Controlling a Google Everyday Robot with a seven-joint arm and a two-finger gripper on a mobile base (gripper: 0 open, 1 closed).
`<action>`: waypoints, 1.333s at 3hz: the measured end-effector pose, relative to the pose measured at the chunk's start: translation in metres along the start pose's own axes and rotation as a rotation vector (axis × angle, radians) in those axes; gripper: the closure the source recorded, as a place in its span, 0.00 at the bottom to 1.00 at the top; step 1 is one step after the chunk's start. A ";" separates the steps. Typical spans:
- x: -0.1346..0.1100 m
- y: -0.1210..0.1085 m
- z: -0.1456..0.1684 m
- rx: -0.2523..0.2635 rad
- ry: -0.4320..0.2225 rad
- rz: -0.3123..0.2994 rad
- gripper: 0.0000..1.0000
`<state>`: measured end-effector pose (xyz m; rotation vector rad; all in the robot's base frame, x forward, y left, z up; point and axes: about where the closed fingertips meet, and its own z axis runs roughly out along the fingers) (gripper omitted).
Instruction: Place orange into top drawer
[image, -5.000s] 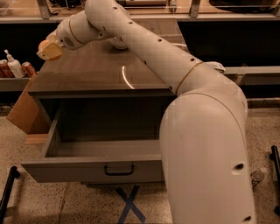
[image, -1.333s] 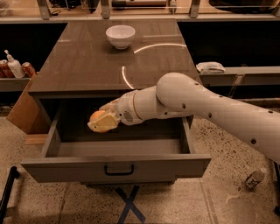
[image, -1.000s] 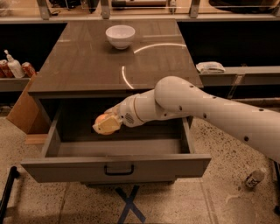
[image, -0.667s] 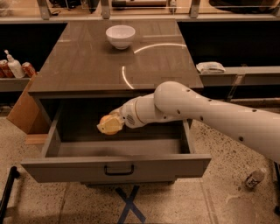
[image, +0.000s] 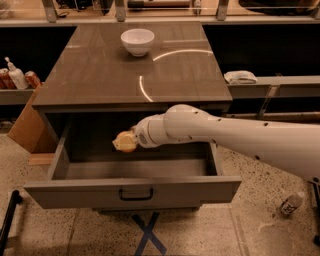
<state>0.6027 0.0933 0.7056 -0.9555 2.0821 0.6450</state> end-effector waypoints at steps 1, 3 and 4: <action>0.004 -0.009 0.021 0.036 0.006 0.021 1.00; 0.019 -0.015 0.045 0.056 0.001 0.073 0.81; 0.028 -0.017 0.051 0.055 -0.011 0.102 0.57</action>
Offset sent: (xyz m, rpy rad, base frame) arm 0.0308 0.0150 -0.0467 -0.0141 0.0184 -0.0939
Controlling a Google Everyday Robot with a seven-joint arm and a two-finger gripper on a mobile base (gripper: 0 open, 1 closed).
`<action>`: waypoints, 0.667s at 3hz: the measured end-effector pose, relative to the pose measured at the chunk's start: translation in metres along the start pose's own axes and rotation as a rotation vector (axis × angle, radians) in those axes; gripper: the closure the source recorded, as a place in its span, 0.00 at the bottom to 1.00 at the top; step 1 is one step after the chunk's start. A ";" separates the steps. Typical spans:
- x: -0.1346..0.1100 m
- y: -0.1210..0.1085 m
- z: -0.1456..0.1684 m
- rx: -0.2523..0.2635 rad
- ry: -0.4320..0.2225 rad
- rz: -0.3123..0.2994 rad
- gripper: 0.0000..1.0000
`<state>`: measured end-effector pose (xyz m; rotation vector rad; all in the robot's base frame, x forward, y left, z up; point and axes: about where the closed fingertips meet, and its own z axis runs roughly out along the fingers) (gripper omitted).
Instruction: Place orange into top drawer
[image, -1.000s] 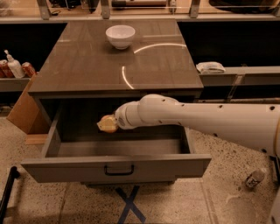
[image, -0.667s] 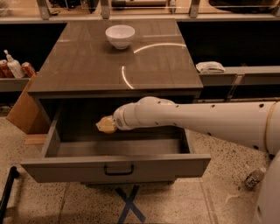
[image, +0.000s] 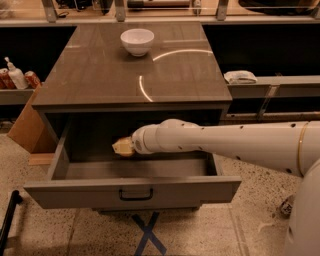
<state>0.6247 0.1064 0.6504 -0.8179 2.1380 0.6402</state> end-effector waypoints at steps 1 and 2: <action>0.006 -0.002 0.002 -0.001 -0.012 0.019 0.34; 0.007 -0.002 -0.004 -0.006 -0.038 0.026 0.11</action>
Offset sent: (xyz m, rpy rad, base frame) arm -0.0095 -0.0164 0.0048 0.0800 -0.0270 -0.0305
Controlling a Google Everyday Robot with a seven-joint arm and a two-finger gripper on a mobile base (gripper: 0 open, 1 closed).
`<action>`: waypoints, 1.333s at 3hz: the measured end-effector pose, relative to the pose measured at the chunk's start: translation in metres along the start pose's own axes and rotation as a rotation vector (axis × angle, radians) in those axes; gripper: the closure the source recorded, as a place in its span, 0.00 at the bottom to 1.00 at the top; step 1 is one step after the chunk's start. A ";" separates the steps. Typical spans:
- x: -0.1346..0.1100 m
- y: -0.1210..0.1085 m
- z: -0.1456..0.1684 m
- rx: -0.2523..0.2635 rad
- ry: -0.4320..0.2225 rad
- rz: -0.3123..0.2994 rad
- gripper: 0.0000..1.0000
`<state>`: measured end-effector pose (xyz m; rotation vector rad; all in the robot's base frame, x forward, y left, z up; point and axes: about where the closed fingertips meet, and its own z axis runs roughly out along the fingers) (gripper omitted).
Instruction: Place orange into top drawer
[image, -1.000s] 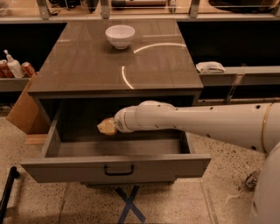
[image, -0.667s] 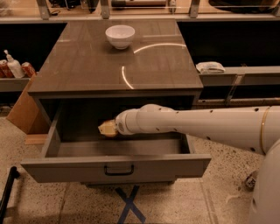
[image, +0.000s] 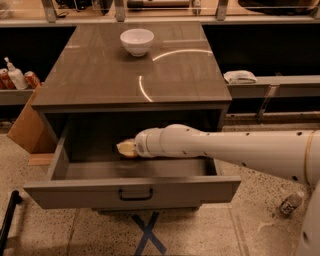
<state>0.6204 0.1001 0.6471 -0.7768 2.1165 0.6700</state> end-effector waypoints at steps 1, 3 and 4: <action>-0.001 0.004 -0.013 -0.006 -0.032 0.005 0.00; 0.000 0.005 -0.068 0.013 -0.144 0.030 0.00; 0.001 0.001 -0.096 0.013 -0.206 0.053 0.00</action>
Offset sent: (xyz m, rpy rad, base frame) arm -0.0353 -0.0436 0.0408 0.1271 -0.0782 -0.0514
